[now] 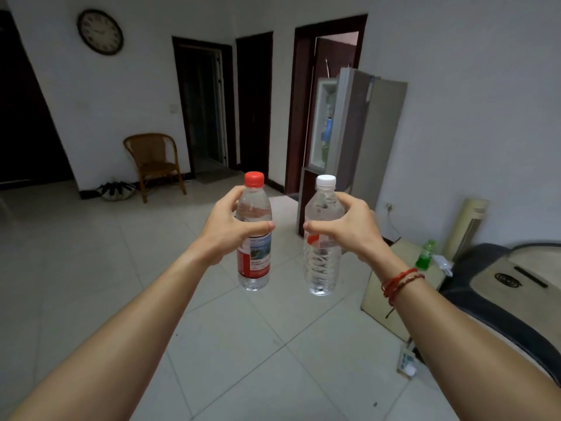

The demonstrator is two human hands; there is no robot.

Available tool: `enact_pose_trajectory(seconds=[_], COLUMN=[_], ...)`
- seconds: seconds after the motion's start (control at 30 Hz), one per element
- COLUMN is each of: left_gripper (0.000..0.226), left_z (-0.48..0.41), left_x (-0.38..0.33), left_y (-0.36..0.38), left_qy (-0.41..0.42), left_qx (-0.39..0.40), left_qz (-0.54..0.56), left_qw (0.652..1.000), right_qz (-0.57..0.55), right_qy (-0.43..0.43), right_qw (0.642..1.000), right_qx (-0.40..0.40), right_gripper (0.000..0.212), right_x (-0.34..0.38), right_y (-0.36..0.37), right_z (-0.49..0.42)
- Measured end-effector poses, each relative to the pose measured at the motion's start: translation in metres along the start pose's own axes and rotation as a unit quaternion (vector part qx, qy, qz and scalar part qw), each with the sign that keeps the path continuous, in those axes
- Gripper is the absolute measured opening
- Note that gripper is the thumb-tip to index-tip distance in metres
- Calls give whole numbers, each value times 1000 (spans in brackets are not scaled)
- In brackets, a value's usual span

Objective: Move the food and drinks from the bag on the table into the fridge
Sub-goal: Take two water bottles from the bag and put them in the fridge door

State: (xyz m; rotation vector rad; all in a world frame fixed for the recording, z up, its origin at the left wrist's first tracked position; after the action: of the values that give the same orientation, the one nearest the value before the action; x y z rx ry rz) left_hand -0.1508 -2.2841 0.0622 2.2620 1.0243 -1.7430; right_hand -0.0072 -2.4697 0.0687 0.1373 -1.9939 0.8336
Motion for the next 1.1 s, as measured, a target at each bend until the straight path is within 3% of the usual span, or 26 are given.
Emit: enact_pose_trajectory(seconds=[0.53,1.1], left_gripper=[57,59], left_z=[-243,-547], left_x=[150,281], left_y=[-42,-93], left_qy=[-11,-12], left_qx=[0,25], left_qz=[8,17], left_qw=[1000,999], right_qz=[18,24], right_qy=[32,43], right_qw=[999,999], right_qx=[7,-19], right_gripper=[39,55], right_x=[-87,-166], right_y=[97,179], right_z=[-257,-561])
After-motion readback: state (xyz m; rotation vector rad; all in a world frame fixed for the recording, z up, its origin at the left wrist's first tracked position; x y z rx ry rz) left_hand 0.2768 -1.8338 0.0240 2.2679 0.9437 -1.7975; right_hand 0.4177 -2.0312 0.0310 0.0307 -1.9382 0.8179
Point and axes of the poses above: each hand's wrist, its own z-axis away from the middle knuckle, its own y-axis out of the palm, x = y × z, the point moved 7 cm from there along -z, towards the middle knuckle, and after that the axes turned 4 degrees about x, right-handed, at the moved point
